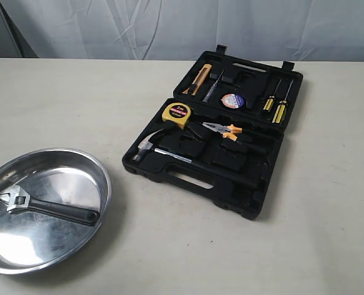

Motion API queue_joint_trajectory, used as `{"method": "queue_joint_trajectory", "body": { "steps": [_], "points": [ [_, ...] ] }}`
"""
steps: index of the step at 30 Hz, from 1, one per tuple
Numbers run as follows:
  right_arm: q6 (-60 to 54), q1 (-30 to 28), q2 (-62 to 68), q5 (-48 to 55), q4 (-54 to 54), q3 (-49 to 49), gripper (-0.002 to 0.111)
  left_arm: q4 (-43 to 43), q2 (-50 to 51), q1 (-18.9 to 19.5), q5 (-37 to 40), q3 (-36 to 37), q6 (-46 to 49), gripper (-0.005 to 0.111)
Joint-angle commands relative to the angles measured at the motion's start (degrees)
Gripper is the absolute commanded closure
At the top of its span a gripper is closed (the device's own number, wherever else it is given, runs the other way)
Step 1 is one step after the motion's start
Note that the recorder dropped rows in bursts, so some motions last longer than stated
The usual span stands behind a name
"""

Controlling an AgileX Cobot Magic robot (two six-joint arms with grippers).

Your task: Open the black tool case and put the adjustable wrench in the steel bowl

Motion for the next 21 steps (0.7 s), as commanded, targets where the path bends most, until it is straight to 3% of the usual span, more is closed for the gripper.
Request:
{"method": "queue_joint_trajectory", "body": {
  "steps": [1, 6, 11, 21],
  "points": [
    [4.9, -0.3, -2.6, -0.7, -4.6, 0.5, 0.109, 0.0, -0.2, -0.3, -0.3, 0.3, 0.0, 0.106],
    [6.8, -5.1, -5.9, 6.3, -5.2, 0.5, 0.109, 0.0, -0.2, -0.3, -0.3, 0.3, 0.0, 0.106],
    [9.1, -6.1, -6.7, 13.3, -6.4, 0.5, 0.109, 0.0, -0.2, -0.3, -0.2, 0.3, 0.0, 0.106],
    [9.2, -6.2, -6.7, 14.0, -6.1, 0.5, 0.109, 0.0, -0.2, -0.3, -0.2, 0.3, 0.0, 0.106]
  ]
}}
